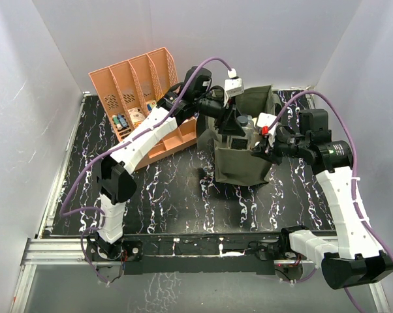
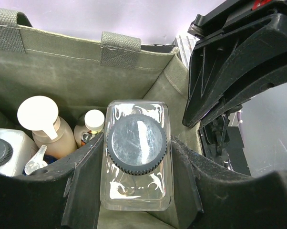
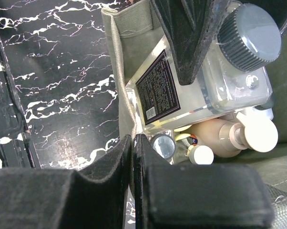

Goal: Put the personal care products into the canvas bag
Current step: Place the care product in the canvas bag.

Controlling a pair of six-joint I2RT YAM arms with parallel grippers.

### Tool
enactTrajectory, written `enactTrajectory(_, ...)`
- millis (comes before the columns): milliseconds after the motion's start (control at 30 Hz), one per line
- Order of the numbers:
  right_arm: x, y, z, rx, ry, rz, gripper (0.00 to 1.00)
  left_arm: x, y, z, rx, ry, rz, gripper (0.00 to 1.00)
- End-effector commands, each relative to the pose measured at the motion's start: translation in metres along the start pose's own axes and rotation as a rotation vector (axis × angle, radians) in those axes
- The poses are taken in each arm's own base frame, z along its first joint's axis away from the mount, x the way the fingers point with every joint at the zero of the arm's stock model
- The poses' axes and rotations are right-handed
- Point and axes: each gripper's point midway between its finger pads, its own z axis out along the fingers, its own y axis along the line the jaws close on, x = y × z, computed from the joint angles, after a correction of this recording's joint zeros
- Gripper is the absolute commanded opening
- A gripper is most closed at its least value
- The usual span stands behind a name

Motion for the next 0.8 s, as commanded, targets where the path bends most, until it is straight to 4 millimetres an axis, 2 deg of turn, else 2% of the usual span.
enactTrajectory(0, -0.027, 0.005, -0.014, 0.017, -0.079, -0.045, 0.08, -0.037, -0.028, -0.011, 0.047, -0.081, 0.150, 0.00)
enactTrajectory(300, -0.034, 0.001, -0.021, 0.059, -0.090, -0.031, 0.08, -0.039, -0.047, -0.011, 0.157, -0.100, 0.158, 0.00)
enactTrajectory(467, -0.039, -0.001, -0.022, 0.064, -0.105, -0.022, 0.08, -0.033, -0.057, -0.013, 0.206, -0.096, 0.152, 0.00)
enactTrajectory(667, -0.040, -0.011, -0.023, 0.111, -0.105, 0.021, 0.08, -0.046, -0.080, -0.021, 0.301, -0.125, 0.132, 0.00)
enactTrajectory(767, -0.041, -0.016, -0.025, 0.149, -0.106, 0.051, 0.08, -0.053, -0.081, -0.024, 0.279, -0.128, 0.150, 0.00)
